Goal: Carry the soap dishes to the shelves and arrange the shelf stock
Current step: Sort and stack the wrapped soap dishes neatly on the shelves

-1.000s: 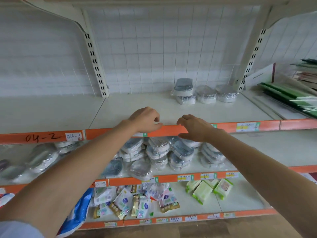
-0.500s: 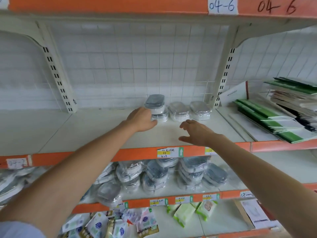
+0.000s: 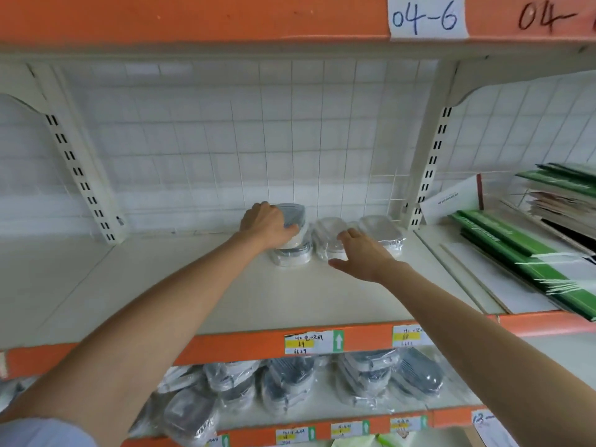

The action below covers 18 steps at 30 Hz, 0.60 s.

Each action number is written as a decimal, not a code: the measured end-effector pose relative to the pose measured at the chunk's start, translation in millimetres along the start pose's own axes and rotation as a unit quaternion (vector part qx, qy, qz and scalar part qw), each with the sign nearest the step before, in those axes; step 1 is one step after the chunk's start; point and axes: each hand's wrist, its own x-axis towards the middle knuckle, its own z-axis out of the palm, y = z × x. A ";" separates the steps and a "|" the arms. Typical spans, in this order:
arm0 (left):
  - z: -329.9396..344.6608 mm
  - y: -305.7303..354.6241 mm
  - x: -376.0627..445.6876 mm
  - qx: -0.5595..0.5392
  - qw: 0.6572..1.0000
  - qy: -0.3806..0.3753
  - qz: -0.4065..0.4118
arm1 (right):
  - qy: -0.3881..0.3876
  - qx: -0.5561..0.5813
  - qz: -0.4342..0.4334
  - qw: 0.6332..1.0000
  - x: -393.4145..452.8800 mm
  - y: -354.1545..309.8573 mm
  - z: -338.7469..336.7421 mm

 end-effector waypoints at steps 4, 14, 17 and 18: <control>7.5 -9.2 32.3 -0.006 0.999 -0.026 -0.047 | 0.005 -0.009 0.025 1.000 35.6 5.1 -8.7; 31.9 -6.6 72.4 -0.034 0.988 -0.135 -0.060 | -0.038 0.013 0.119 0.992 81.7 10.2 6.7; 31.6 -7.1 77.7 -0.043 0.987 -0.144 -0.064 | -0.053 0.042 0.139 0.988 88.8 9.7 9.3; 31.3 -7.1 78.0 -0.043 0.986 -0.146 -0.064 | -0.059 0.056 0.148 0.986 90.6 9.6 11.2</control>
